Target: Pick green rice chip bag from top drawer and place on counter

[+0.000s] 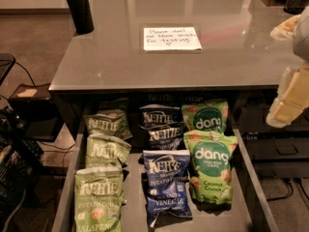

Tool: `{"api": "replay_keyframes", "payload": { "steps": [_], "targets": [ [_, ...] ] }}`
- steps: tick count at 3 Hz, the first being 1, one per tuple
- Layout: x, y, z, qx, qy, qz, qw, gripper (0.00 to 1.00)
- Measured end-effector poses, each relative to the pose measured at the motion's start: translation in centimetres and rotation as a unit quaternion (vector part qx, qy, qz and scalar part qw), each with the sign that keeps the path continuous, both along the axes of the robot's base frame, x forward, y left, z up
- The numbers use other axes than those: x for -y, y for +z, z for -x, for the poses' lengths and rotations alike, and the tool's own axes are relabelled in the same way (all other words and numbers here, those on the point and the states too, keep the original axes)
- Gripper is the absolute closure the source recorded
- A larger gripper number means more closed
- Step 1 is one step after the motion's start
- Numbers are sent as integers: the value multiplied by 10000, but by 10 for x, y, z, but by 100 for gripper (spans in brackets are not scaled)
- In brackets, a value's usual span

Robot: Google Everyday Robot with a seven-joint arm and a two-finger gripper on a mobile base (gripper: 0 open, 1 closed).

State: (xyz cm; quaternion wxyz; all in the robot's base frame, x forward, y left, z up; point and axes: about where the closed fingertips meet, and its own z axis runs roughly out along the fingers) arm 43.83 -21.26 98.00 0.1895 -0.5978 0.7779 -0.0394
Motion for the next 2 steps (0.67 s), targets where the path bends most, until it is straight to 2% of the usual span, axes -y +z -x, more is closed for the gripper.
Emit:
{"api": "replay_keyframes", "payload": {
  "steps": [1, 2],
  "targets": [
    [-4, -27, 2, -51, 26, -324, 9995, 0],
    [-17, -68, 3, -123, 158, -688, 9974, 0]
  ]
}}
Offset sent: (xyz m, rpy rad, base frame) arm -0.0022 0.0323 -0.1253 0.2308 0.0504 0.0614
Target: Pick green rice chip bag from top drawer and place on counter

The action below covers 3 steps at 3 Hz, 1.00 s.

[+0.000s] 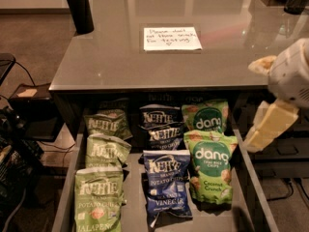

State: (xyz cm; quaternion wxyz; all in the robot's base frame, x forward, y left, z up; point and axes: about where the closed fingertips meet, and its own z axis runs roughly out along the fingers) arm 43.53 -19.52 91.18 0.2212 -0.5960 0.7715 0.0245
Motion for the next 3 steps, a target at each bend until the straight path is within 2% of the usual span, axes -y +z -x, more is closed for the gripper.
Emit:
{"api": "replay_keyframes", "payload": {
  "steps": [1, 3],
  "targets": [
    [-14, -45, -1, -67, 175, -261, 9995, 0],
    [-40, -132, -9, -205, 660, -665, 9954, 0]
  ]
}}
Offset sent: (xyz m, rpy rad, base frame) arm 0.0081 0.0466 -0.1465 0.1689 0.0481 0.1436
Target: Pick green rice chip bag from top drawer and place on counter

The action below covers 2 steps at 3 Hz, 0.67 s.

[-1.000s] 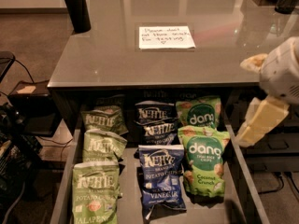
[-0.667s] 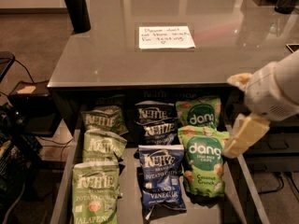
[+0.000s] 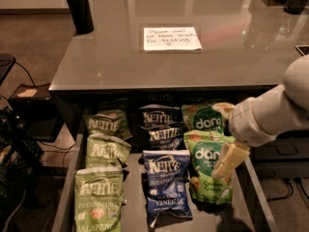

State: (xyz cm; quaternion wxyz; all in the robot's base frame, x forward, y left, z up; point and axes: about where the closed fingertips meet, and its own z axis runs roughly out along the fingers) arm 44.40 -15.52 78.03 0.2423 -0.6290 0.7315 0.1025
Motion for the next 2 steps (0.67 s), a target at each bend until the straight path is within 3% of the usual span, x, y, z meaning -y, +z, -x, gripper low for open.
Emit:
{"api": "replay_keyframes", "payload": {
  "steps": [2],
  "targets": [
    [-1, -67, -18, -122, 397, 115, 9991, 0]
  ]
}}
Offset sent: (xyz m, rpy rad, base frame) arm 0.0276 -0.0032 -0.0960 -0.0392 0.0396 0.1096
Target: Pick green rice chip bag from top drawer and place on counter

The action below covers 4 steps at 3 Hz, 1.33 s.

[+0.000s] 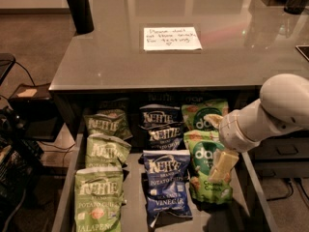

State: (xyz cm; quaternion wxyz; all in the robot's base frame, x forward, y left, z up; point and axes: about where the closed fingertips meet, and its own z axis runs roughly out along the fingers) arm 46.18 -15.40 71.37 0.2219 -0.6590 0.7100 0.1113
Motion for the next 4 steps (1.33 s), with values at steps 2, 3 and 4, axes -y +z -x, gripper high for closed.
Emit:
{"api": "replay_keyframes", "payload": {
  "steps": [2, 3, 4],
  "targets": [
    [12, -37, -19, -141, 428, 528, 9976, 0],
    [15, -52, -21, -238, 618, 757, 9949, 0],
    [19, -66, -18, -382, 776, 953, 9917, 0]
  ]
}}
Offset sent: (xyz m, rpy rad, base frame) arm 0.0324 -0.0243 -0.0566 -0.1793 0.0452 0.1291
